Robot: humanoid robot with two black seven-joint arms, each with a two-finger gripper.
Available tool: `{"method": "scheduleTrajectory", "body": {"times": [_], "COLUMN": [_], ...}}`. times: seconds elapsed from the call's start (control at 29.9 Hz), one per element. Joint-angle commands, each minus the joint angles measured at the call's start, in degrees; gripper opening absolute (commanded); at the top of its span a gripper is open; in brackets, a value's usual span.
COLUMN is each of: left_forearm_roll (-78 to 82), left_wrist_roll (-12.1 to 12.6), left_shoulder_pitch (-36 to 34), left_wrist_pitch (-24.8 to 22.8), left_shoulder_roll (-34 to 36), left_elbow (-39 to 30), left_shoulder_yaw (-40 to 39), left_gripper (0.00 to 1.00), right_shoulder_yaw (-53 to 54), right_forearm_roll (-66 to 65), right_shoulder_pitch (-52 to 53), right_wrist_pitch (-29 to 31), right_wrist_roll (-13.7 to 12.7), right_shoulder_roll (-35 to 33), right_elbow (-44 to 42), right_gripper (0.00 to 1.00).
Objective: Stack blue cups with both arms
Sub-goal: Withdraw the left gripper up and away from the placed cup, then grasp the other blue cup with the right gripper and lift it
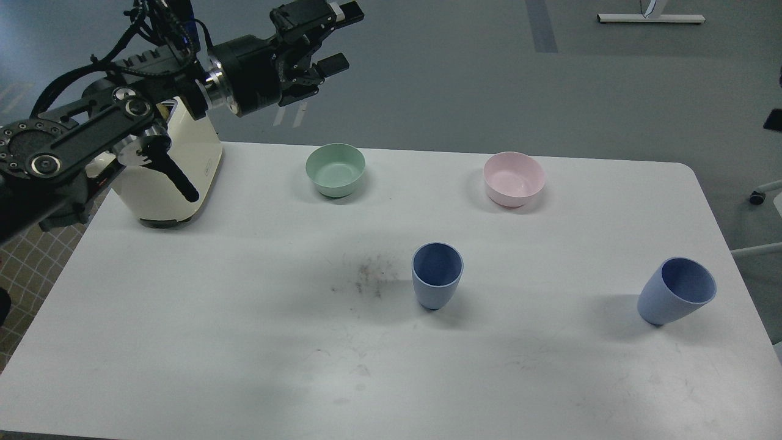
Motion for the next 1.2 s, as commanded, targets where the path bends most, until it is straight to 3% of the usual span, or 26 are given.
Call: {"method": "scheduleTrajectory", "body": {"times": [0.0,0.23,0.7,0.94,1.17], "left_forearm_roll": [-0.01,0.52,0.60,0.60,0.60], "left_wrist_roll": [0.02,0.11,0.29,0.38,0.55], "left_shoulder_pitch": [1.84,3.16,6.23,6.68,7.90], "left_wrist_pitch": [-0.01,-0.01,-0.09,-0.18,-0.18], "left_shoulder_roll": [-0.81,-2.74,-4.85,-4.68,-4.32], "left_elbow": [-0.09,-0.09,-0.18,-0.18,-0.53], "left_shoulder_yaw": [-0.37,-0.98,-4.15,-4.24,-4.24], "left_gripper": [0.98,0.98,0.98,0.98,0.98], "right_shoulder_yaw": [0.00,0.00,0.00,0.00,-0.09], "right_forearm_roll": [-7.16,-12.36,-12.44,-13.50,-13.59], "right_shoulder_pitch": [-3.70,-9.85,-15.92,-17.95,-18.39], "right_wrist_pitch": [0.00,0.00,0.00,-0.14,-1.02], "right_wrist_roll": [0.00,0.00,0.00,0.00,0.00], "right_shoulder_roll": [-1.06,0.08,9.22,15.80,20.65], "right_elbow": [0.07,-1.51,-8.28,-13.19,-16.45], "right_gripper": [1.00,1.00,0.97,0.89,0.66]}}
